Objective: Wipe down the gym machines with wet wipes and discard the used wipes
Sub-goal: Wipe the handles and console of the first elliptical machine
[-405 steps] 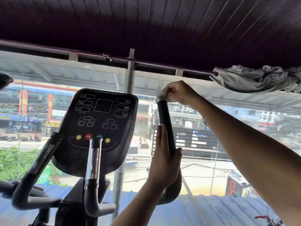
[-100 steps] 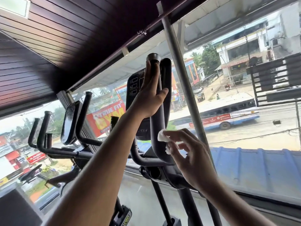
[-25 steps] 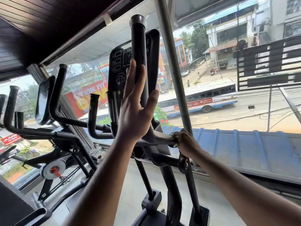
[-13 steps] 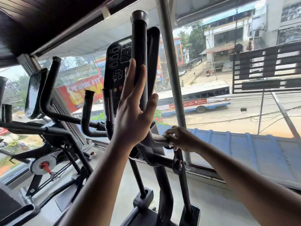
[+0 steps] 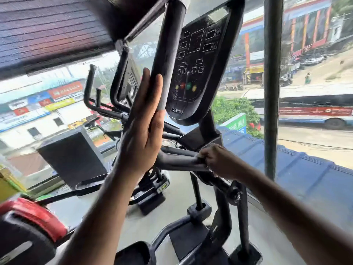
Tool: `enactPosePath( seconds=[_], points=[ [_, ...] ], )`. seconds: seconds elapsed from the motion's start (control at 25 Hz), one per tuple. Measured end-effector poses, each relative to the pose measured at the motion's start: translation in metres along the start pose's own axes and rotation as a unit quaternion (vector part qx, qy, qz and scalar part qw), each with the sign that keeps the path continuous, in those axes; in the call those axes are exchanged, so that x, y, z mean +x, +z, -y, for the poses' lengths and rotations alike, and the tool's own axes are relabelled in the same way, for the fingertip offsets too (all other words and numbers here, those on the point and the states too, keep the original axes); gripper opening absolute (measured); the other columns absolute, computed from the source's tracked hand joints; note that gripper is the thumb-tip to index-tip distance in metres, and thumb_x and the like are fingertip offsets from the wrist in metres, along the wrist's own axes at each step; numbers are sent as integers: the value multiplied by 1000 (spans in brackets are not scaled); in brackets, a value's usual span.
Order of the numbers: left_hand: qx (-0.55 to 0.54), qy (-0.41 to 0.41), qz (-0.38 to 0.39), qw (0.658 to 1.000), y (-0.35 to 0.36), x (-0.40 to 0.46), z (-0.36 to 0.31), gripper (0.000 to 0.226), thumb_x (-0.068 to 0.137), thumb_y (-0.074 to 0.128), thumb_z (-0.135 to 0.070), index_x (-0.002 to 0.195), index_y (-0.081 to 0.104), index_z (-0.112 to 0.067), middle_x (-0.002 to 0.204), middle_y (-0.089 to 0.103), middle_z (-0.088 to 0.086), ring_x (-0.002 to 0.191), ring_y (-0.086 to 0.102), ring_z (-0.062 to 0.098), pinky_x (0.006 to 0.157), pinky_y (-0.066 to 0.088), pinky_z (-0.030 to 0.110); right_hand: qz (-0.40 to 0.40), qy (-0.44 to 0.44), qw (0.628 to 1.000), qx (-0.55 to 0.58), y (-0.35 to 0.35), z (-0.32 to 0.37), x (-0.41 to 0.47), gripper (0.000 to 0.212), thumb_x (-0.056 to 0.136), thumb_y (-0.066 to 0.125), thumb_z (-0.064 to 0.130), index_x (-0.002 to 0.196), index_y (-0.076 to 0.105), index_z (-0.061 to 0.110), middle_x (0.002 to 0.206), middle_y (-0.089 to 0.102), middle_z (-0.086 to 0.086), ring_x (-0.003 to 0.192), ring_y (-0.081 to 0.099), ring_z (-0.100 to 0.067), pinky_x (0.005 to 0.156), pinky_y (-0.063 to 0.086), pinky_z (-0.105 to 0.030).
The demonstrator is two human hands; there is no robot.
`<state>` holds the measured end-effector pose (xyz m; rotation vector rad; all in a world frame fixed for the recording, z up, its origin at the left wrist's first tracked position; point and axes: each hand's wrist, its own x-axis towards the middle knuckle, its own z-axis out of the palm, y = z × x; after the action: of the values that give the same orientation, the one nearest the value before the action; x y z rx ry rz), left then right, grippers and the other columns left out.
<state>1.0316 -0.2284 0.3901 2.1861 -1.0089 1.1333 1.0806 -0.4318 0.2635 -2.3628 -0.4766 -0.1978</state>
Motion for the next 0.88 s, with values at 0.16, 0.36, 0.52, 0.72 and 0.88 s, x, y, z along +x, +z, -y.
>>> enactPosePath(
  seconds=[0.16, 0.36, 0.52, 0.72, 0.88],
  points=[
    [18, -25, 12, 999, -1, -2, -4, 52, 108, 40, -2, 158, 28, 6, 170, 14, 24, 160, 11, 23, 129, 13, 37, 26, -72, 997, 10, 1, 16, -10, 28, 100, 41, 13, 97, 65, 27, 93, 49, -1, 91, 52, -10, 85, 41, -29],
    [21, -33, 20, 999, -3, -2, -3, 54, 107, 39, 0, 158, 25, 6, 170, 13, 23, 161, 11, 25, 130, 13, 38, 39, 51, 995, -80, 4, -36, -14, 24, 97, 47, 16, 109, 64, 27, 99, 41, -4, 86, 62, -34, 86, 51, -46],
    [13, -27, 28, 999, -5, -1, -5, 53, 107, 39, -1, 158, 25, 6, 170, 13, 22, 161, 11, 25, 129, 12, 35, 19, 80, 992, -90, 7, -14, -15, 20, 100, 45, 14, 111, 62, 19, 106, 41, -4, 90, 63, -34, 73, 41, -35],
    [-1, -21, 24, 1000, -4, 0, -6, 53, 106, 41, 0, 157, 27, 7, 170, 14, 24, 161, 9, 23, 129, 11, 33, -28, -23, 999, -18, 6, 54, -24, 33, 98, 45, 10, 117, 65, 29, 102, 40, 2, 86, 58, -24, 82, 46, -34],
    [-7, -13, 39, 999, -7, 1, -7, 54, 107, 41, 1, 158, 25, 7, 170, 12, 26, 161, 9, 28, 129, 12, 32, -64, -63, 995, 31, -2, 99, -37, 34, 104, 41, 14, 125, 61, 31, 107, 41, 3, 84, 48, -15, 63, 30, -14]
  ],
)
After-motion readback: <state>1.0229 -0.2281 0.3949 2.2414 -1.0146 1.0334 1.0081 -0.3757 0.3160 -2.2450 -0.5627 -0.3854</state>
